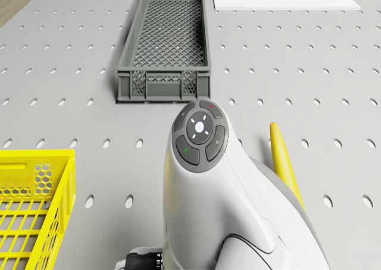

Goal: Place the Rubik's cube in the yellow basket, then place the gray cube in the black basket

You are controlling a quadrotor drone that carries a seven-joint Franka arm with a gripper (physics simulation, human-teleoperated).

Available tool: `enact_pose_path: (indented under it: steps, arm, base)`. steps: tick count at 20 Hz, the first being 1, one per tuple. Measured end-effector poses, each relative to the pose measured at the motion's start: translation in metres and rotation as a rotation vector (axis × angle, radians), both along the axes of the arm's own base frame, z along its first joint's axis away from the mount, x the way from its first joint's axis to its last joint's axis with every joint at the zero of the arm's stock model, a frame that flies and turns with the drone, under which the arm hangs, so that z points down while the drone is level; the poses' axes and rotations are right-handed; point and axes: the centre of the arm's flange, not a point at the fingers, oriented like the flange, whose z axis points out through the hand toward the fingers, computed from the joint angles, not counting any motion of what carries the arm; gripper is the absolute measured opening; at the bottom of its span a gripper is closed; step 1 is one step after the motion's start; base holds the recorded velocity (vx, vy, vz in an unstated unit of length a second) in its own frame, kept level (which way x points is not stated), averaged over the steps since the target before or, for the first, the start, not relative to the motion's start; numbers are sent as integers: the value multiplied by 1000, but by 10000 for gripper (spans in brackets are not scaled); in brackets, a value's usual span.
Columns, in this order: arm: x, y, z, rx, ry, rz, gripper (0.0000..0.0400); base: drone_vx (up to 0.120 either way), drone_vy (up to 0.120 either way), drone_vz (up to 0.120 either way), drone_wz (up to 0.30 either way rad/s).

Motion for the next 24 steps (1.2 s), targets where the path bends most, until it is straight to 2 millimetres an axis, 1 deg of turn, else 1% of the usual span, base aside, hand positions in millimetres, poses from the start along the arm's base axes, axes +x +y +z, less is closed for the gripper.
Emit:
enact_pose_path:
  steps: [3,6,12,17,18,24]
  arm:
    - [0,0,-2,0,0,0,251]
    - [0,0,-11,0,0,0,251]
    - [0,0,-30,0,0,0,250]
    - [0,0,-37,0,0,0,250]
    - [0,0,-37,0,0,0,250]
    - [0,0,-39,0,0,0,250]
  base:
    - [0,0,0,0]
    - [0,0,0,0]
    - [0,0,120,0]
    - [0,0,120,0]
    - [0,0,0,0]
    - [0,113,0,0]
